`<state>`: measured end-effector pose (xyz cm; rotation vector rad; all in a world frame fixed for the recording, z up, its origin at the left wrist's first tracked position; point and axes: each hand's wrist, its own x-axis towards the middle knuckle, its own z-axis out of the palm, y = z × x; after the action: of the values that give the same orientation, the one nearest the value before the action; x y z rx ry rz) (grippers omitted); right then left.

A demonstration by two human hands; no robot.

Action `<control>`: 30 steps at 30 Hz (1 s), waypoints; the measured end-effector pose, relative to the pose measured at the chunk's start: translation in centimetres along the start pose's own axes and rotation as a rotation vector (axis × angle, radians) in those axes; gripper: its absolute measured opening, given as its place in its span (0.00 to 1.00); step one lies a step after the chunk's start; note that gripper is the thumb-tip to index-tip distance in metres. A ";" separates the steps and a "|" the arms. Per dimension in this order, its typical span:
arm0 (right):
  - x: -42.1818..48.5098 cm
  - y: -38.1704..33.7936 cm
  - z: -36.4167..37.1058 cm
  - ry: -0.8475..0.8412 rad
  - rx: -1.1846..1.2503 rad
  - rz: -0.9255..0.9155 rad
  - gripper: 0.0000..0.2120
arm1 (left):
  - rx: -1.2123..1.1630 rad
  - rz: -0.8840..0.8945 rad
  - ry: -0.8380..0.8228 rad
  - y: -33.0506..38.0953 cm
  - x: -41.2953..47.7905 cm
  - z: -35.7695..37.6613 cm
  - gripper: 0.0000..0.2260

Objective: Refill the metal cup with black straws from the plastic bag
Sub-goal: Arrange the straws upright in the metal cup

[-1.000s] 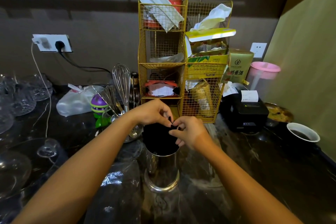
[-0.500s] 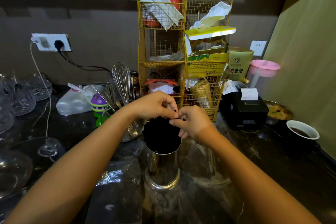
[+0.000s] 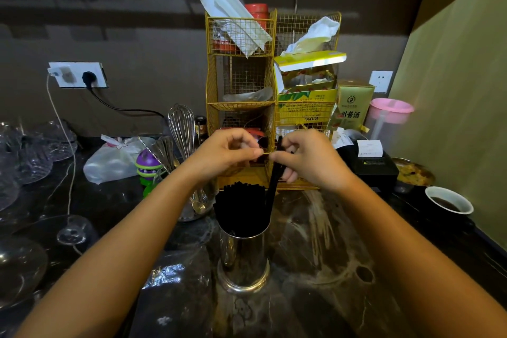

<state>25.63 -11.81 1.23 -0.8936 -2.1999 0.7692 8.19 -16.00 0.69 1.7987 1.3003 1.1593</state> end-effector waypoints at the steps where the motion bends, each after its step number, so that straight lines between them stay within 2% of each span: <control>1: 0.0 -0.3 -0.7 0.029 0.003 -0.009 0.08 | -0.038 -0.014 0.044 -0.1 -0.4 -0.1 0.02; 4: 0.1 -1.0 -2.9 0.141 0.033 -0.054 0.08 | -0.149 -0.049 0.060 0.2 -1.9 -0.1 0.03; 10: -0.2 -1.2 -6.2 0.380 0.142 -0.093 0.08 | -0.175 -0.095 -0.215 2.2 -3.8 1.9 0.10; 13: -0.8 -1.2 -6.5 0.519 0.223 -0.126 0.07 | -0.380 -0.214 -0.258 2.7 -3.6 4.6 0.15; 17: -1.8 -1.3 -5.7 0.643 0.363 -0.160 0.05 | -0.817 -0.345 -0.167 3.0 -1.6 7.3 0.19; 22: -3.0 -0.5 -3.4 0.711 0.573 -0.135 0.08 | -1.193 -0.214 0.081 3.8 1.3 7.6 0.28; 25: -3.4 0.4 -1.9 0.757 0.696 -0.086 0.07 | -1.216 -0.140 0.198 4.2 2.4 7.2 0.22; 28: -3.2 1.3 -0.2 0.759 0.824 -0.008 0.08 | -1.171 -0.122 0.293 4.1 3.2 6.7 0.08; 30: -2.9 1.7 1.1 0.731 0.908 0.062 0.09 | -1.094 -0.101 0.336 3.9 3.5 6.3 0.08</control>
<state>27.14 -13.32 -1.61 -0.6098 -1.0128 1.1051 15.85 -13.91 2.41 0.7477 0.6345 1.6921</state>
